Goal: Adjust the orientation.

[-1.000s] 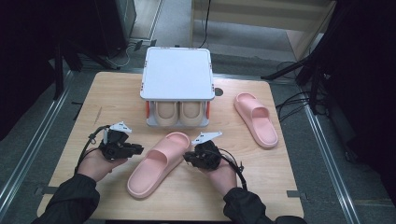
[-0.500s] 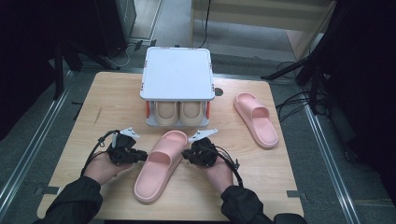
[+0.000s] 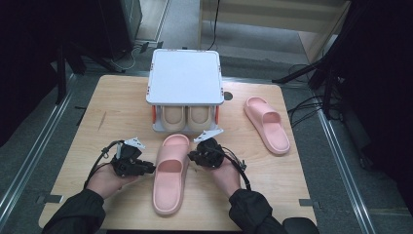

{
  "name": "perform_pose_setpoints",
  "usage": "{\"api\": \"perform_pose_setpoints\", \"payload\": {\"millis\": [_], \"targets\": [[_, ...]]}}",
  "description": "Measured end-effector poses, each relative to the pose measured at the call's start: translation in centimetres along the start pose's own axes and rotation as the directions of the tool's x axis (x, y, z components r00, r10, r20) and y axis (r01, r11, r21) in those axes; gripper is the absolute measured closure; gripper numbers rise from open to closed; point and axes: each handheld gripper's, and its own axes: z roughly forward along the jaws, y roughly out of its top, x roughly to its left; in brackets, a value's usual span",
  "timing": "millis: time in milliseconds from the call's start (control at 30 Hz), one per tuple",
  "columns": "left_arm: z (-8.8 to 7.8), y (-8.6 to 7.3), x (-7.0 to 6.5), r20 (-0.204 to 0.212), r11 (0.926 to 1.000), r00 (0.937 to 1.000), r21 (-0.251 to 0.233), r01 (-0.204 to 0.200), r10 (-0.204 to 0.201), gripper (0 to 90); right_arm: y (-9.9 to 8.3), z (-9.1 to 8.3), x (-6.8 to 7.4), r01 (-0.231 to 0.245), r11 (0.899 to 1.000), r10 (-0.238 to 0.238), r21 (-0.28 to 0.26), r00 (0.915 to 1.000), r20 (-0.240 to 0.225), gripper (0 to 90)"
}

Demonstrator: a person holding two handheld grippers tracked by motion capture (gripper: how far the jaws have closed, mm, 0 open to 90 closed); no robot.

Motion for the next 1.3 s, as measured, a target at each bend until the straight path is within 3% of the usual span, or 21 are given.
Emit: {"api": "perform_pose_setpoints", "payload": {"millis": [100, 300, 500, 633, 733, 833, 933, 1100, 1300], "targets": [[-0.3, 0.1, 0.3, 0.01, 0.9997, 0.9999, -0.023, 0.011, -0.011, 70.9, 0.0, -0.1, -0.1, 0.006, 1.0, -0.006, -0.002, 1.0, 0.002, 81.4], [-1.1, 0.4, 1.1, 0.02, 0.9971, 0.9992, -0.068, 0.035, -0.034, 54.4, 0.0, -1.0, -0.3, 0.002, 1.0, -0.002, -0.026, 1.0, 0.001, 74.3], [-1.8, 0.9, 2.0, 0.01, 0.9925, 0.9995, -0.118, 0.032, -0.031, 43.4, -0.3, -3.1, -1.0, 0.003, 0.997, -0.001, -0.072, 0.9997, 0.023, 67.3], [-1.7, 1.4, 2.5, 0.007, 0.9927, 0.9995, -0.116, 0.032, -0.031, 41.5, -0.8, -4.5, -2.0, -0.024, 0.996, 0.028, -0.089, 0.9984, 0.048, 66.6], [-1.4, 1.8, 2.6, 0.008, 0.9925, 0.9996, -0.119, 0.028, -0.028, 40.7, -1.4, -5.6, -3.1, -0.043, 0.994, 0.052, -0.097, 0.9944, 0.092, 67.4], [-1.1, 2.1, 2.6, 0.009, 0.9932, 0.9997, -0.114, 0.022, -0.021, 39.8, -1.8, -6.5, -4.2, -0.081, 0.99, 0.093, -0.117, 0.9904, 0.102, 67.6], [-1.0, 2.2, 2.6, 0.008, 0.9935, 0.9999, -0.113, 0.016, -0.015, 39.4, -2.1, -7.2, -4.9, -0.091, 0.988, 0.105, -0.128, 0.9889, 0.106, 67.6], [-0.8, 2.3, 2.8, 0.004, 0.9942, 0.9998, -0.106, 0.017, -0.017, 39.2, -2.6, -8.5, -6.5, -0.122, 0.983, 0.141, -0.137, 0.9793, 0.145, 67.5], [-0.8, 2.3, 3.0, 0.002, 0.994, 0.9997, -0.107, 0.025, -0.025, 39.1, -3.4, -10.0, -8.9, -0.174, 0.97, 0.202, -0.172, 0.9661, 0.161, 67.4]]}}
